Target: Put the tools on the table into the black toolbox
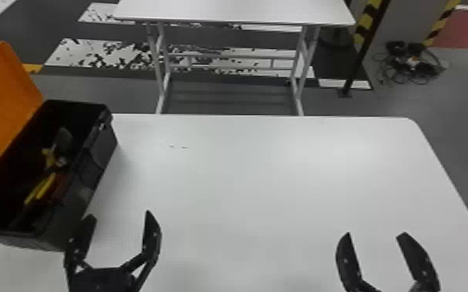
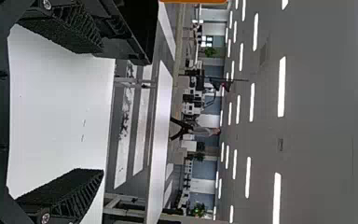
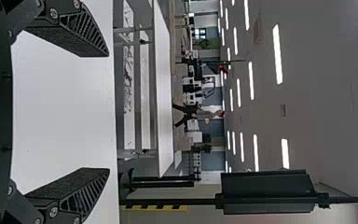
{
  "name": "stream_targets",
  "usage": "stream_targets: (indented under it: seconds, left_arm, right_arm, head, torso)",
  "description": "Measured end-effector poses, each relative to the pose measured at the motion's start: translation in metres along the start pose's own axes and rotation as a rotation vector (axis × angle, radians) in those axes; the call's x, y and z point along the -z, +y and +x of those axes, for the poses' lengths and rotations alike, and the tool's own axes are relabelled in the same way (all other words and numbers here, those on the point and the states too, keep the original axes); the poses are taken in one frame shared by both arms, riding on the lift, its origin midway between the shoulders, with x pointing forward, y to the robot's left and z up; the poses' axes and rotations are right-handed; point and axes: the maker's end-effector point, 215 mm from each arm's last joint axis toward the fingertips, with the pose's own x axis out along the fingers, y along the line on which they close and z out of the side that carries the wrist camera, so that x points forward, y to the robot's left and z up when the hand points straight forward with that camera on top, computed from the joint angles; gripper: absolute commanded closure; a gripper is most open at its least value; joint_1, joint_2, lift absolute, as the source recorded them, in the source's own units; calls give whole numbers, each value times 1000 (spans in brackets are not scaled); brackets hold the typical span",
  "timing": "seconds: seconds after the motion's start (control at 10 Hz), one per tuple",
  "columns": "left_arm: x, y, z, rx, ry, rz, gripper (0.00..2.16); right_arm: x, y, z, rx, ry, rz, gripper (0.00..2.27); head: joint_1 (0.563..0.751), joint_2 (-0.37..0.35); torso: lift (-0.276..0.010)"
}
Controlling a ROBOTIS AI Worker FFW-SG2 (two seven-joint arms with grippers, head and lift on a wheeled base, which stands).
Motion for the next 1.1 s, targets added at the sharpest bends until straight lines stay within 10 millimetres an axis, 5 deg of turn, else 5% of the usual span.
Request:
stream_targets:
  seconds: [1.1]
  left_arm:
    - [7,-11,6,29,9,-6,83]
  right_arm:
    - [12,2,4,3,30,-2,147]
  head:
    - [695,-49]
  torso:
    - [-75]
